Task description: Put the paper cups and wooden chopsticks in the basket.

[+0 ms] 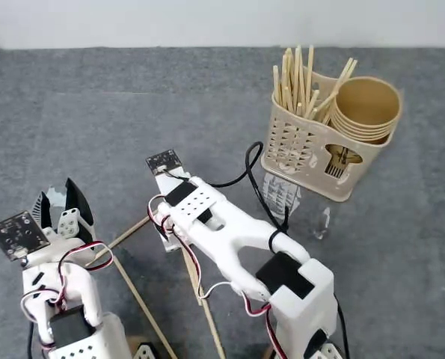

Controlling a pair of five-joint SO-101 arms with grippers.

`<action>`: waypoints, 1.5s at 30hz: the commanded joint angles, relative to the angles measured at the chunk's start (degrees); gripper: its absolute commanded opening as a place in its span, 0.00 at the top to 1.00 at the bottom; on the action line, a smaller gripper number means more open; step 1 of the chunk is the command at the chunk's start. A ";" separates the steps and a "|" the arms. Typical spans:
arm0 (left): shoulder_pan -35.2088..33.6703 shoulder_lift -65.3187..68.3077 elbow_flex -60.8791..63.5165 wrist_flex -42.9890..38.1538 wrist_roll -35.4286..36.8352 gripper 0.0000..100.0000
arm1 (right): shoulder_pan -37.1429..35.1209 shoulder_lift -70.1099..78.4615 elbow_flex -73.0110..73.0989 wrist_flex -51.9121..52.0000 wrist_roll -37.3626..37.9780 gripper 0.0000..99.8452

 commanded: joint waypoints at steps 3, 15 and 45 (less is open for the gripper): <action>-0.44 -1.05 -0.40 -1.41 -0.79 0.83 | 3.21 -8.84 0.18 4.62 3.87 0.99; -0.44 -1.05 -0.40 -1.41 -0.79 0.83 | 10.07 -29.14 0.26 12.00 9.76 0.99; -0.44 -1.05 -0.40 -1.41 -0.79 0.83 | 4.97 1.01 -3.43 -2.24 10.11 0.99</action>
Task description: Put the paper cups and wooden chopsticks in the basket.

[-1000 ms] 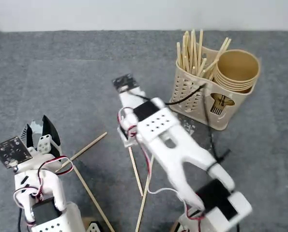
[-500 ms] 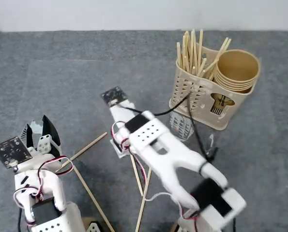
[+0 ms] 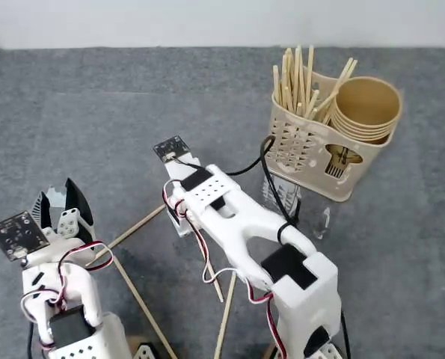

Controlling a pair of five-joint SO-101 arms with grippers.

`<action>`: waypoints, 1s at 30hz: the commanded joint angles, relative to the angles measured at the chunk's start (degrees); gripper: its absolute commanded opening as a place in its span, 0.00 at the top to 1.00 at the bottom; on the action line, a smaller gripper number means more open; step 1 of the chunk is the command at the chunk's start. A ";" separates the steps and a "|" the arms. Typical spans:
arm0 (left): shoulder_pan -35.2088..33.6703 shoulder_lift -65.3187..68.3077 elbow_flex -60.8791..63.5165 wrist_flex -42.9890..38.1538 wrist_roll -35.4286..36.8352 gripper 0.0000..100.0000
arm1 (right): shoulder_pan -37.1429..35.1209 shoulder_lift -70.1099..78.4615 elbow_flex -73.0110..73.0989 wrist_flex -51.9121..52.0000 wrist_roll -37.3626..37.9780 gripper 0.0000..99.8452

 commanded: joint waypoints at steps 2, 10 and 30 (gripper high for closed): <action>-0.44 -1.05 -0.40 -1.41 -0.79 0.83 | 0.75 -3.38 -1.14 3.74 0.88 0.99; -0.44 -1.05 -0.31 -1.41 -0.79 0.83 | 3.74 -22.46 -2.99 11.65 1.23 0.99; -0.18 -1.05 -0.31 -1.41 -0.79 0.83 | 28.53 -43.30 -32.88 2.59 9.58 0.99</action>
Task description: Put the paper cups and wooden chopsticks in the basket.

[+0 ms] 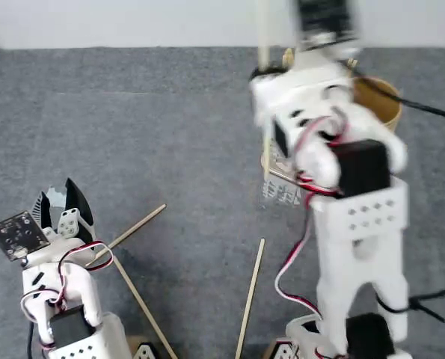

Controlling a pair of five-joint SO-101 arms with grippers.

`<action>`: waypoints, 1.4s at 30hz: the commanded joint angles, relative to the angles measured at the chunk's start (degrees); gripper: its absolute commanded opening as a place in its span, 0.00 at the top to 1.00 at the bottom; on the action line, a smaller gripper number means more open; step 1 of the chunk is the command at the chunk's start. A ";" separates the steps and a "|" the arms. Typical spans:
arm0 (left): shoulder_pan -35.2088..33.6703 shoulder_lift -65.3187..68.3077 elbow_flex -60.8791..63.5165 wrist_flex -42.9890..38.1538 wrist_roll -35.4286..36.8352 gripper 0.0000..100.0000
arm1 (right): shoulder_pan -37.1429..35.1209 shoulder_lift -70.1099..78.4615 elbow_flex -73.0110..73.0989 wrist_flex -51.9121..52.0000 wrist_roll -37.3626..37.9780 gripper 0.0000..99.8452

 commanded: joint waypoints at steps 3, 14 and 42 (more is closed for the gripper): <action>-0.18 -1.05 -0.31 -1.41 -0.79 0.83 | 5.14 -2.95 0.88 -14.11 0.35 0.99; -0.18 -1.05 -0.31 -1.41 -0.79 0.83 | 10.15 -3.56 24.79 -47.69 3.60 0.99; -0.09 -1.05 -0.31 -1.41 -0.88 0.83 | 3.65 -15.60 26.90 -4.44 2.90 0.78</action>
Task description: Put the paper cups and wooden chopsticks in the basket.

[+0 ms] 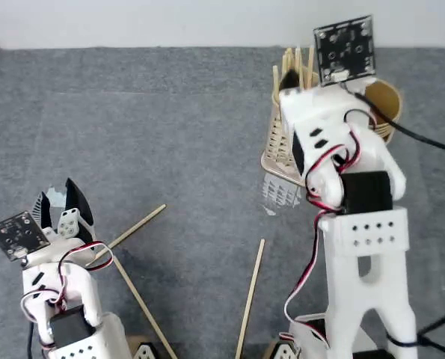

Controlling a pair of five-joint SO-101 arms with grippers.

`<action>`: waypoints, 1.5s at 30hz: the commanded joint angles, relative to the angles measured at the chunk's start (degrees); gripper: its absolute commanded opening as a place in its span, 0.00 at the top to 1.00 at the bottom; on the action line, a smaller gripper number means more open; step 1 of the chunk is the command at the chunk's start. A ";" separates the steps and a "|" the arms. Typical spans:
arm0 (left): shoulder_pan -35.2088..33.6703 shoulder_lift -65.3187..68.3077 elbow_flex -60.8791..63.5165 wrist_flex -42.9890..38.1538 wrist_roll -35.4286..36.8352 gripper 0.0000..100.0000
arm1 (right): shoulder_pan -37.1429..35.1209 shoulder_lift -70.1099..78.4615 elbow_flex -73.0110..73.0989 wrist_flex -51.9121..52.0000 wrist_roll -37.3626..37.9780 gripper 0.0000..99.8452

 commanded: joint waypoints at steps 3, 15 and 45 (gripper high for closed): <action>-0.09 -1.05 -0.31 -1.41 -0.88 0.83 | -3.12 -2.51 -2.99 23.25 -7.03 0.78; -0.09 -1.05 -0.31 -1.41 -0.88 0.83 | -11.30 -2.51 15.91 34.51 -16.97 0.78; -0.09 -1.05 -0.31 -1.41 -0.88 0.83 | -17.63 5.32 51.16 -0.40 -21.01 0.78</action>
